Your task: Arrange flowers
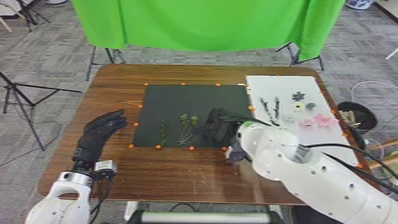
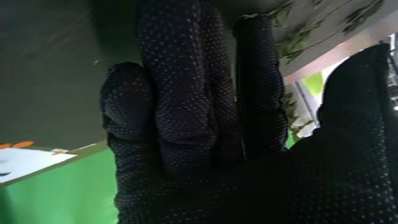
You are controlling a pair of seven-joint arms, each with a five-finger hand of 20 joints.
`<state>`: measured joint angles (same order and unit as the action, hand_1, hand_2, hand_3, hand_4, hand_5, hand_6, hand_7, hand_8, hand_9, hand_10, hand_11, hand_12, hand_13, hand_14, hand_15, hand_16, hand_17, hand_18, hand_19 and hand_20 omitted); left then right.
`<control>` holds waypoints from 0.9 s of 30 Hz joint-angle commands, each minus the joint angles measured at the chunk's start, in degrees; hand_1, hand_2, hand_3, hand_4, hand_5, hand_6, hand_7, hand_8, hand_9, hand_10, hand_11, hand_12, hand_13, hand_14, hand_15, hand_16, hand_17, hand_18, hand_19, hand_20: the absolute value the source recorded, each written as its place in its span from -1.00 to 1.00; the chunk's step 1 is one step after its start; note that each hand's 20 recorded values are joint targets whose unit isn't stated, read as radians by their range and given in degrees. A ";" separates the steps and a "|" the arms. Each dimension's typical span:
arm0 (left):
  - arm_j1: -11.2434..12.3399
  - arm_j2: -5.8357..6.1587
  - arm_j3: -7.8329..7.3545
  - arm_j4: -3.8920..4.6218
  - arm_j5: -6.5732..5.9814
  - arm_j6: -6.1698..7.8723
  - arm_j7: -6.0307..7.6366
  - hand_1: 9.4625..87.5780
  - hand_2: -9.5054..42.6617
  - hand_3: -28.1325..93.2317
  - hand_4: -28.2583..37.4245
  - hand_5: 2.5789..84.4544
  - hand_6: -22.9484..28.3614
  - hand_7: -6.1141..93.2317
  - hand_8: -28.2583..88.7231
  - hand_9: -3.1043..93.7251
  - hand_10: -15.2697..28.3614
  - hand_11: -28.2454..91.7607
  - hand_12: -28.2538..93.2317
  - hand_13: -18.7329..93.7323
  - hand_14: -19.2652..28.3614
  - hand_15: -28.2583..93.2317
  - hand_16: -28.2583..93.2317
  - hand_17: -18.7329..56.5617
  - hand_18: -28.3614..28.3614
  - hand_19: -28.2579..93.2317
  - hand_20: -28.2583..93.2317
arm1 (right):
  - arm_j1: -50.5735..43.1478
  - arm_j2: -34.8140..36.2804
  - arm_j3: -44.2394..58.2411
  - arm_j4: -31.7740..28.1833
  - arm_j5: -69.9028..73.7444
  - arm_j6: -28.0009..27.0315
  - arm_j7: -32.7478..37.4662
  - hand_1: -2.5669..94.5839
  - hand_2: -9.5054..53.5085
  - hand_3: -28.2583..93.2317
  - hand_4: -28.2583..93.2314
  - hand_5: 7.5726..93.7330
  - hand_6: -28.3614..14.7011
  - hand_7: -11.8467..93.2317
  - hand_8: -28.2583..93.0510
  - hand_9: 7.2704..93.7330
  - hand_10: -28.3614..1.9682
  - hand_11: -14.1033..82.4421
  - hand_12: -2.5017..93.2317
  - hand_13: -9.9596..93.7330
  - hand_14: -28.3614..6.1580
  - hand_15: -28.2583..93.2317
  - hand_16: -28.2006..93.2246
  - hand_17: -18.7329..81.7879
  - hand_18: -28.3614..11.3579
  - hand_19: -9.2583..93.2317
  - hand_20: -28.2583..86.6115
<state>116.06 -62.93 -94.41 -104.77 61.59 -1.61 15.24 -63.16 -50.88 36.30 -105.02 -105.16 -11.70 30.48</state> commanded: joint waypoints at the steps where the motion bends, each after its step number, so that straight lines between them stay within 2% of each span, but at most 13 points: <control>1: -0.10 -0.49 0.41 0.41 -0.04 -0.89 -0.60 -0.60 -0.89 0.63 -0.65 0.02 -0.01 -0.53 -0.63 -0.08 0.28 -0.19 -0.28 -0.06 0.52 -0.25 -0.49 -0.42 0.47 -0.34 -0.30 | 2.16 1.62 -1.35 2.58 -1.86 -1.05 1.14 -0.43 -0.44 0.39 -0.75 0.41 0.29 -0.50 -0.68 0.82 -0.18 -0.32 -0.52 0.88 0.06 0.02 -0.03 0.49 -0.34 0.76 0.02; 10: -0.03 -0.53 0.44 0.42 -0.05 -1.06 -0.62 -0.60 -0.89 0.63 -0.65 0.02 -0.01 -0.53 -0.63 -0.08 0.28 -0.19 -0.28 -0.06 0.53 -0.25 -0.49 -0.42 0.47 -0.34 -0.30 | 3.33 2.18 -1.38 4.26 -1.73 -1.37 1.82 -0.43 -0.42 0.38 -0.76 0.40 0.29 -0.50 -0.68 0.83 -0.18 -0.32 -0.52 0.88 0.06 0.02 -0.04 0.49 -0.34 0.76 0.02; 18: 0.15 -0.48 0.32 0.35 0.01 -1.33 -0.80 -0.60 -0.89 0.63 -0.65 0.02 -0.01 -0.54 -0.63 -0.08 0.28 -0.19 -0.28 -0.06 0.53 -0.25 -0.49 -0.42 0.47 -0.34 -0.30 | 1.32 2.22 0.58 1.43 -0.14 -0.94 3.10 -0.43 -0.42 0.38 -0.76 0.40 0.28 -0.50 -0.68 0.83 -0.18 -0.32 -0.52 0.88 0.06 0.02 -0.04 0.50 -0.33 0.76 0.01; 27: -0.64 -0.33 0.62 0.71 0.17 -1.85 -0.84 -0.60 -0.89 0.63 -0.65 0.02 -0.01 -0.54 -0.63 -0.08 0.28 -0.19 -0.28 -0.06 0.53 -0.25 -0.49 -0.42 0.47 -0.34 -0.30 | -0.87 1.17 0.86 -0.10 0.72 -2.32 2.60 -0.43 -0.42 0.38 -0.75 0.40 0.28 -0.50 -0.68 0.83 -0.17 -0.32 -0.52 0.88 0.06 0.02 -0.04 0.50 -0.33 0.76 0.01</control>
<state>115.64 -62.99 -94.14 -104.51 61.59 -2.43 15.03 -61.80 -49.18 37.46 -104.10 -105.25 -12.51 32.93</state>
